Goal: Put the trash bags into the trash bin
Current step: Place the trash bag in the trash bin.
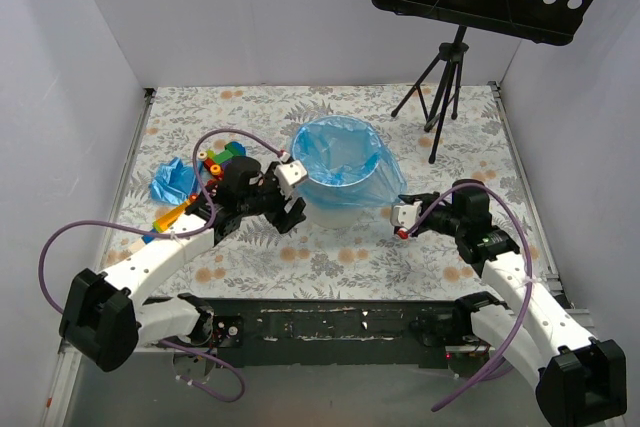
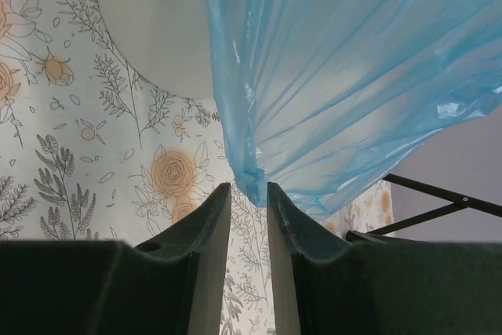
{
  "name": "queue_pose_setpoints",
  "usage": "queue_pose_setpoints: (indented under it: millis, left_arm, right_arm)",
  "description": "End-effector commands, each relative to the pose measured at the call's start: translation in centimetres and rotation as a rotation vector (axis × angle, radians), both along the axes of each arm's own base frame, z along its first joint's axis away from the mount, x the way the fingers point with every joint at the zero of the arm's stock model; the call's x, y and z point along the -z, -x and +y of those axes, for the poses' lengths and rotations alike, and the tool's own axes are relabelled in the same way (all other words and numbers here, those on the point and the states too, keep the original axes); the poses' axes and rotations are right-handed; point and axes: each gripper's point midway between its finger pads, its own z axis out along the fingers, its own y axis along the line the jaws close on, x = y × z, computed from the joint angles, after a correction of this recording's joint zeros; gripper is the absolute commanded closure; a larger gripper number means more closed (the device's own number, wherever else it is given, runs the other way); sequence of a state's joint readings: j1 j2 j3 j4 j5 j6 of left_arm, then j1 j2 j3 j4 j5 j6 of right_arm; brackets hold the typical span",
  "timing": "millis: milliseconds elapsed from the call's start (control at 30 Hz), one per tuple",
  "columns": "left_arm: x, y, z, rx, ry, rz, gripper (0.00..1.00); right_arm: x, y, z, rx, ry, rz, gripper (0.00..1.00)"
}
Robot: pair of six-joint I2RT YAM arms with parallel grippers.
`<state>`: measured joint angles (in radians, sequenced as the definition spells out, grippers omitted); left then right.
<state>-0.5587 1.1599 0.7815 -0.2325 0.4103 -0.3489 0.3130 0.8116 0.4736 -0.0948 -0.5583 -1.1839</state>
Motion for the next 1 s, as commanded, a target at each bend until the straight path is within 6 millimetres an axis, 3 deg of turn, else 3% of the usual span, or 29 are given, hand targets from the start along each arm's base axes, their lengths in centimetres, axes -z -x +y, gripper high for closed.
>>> queue_pose_setpoints:
  millis: [0, 167, 300, 400, 500, 600, 667, 733, 800, 967]
  left_arm:
    - [0.5, 0.5, 1.0, -0.008, -0.033, -0.037, 0.27]
    - [0.7, 3.0, 2.1, 0.067, -0.061, -0.068, 0.27]
    - [-0.5, 3.5, 3.9, 0.015, -0.083, -0.114, 0.27]
    - [-2.2, 3.4, 4.4, -0.060, -0.029, -0.114, 0.22]
    - [-3.4, 2.5, 4.1, -0.154, 0.040, -0.060, 0.20]
    - [-4.5, 1.2, 3.7, -0.253, 0.133, 0.001, 0.20]
    - [-5.2, 0.6, 3.4, -0.288, 0.190, 0.024, 0.20]
    - [-6.1, -0.3, 3.8, -0.339, 0.241, 0.017, 0.20]
    - [-7.4, -1.3, 4.8, -0.408, 0.286, -0.006, 0.19]
    - [-10.0, -2.2, 7.7, -0.505, 0.353, -0.062, 0.18]
  right_arm:
    - [0.5, 0.3, -0.5, 0.027, 0.018, 0.027, 0.65]
    - [-1.4, 2.6, -1.5, 0.104, -0.024, 0.183, 0.63]
    - [-7.8, 4.0, -0.1, 0.065, -0.136, 0.225, 0.60]
    - [-12.8, 2.1, 1.4, 0.060, -0.212, 0.296, 0.58]
    - [-15.6, 0.6, 3.8, -0.021, -0.215, 0.428, 0.57]
    - [-18.3, -1.4, 8.0, -0.100, -0.183, 0.522, 0.68]
    - [-17.2, -2.1, 11.2, -0.180, -0.086, 0.585, 0.81]
    - [-15.8, -2.2, 13.1, -0.206, -0.001, 0.634, 0.91]
    - [-13.8, -2.7, 13.8, -0.184, 0.049, 0.721, 0.99]
    - [-8.9, -2.7, 14.3, -0.163, 0.239, 0.783, 0.99]
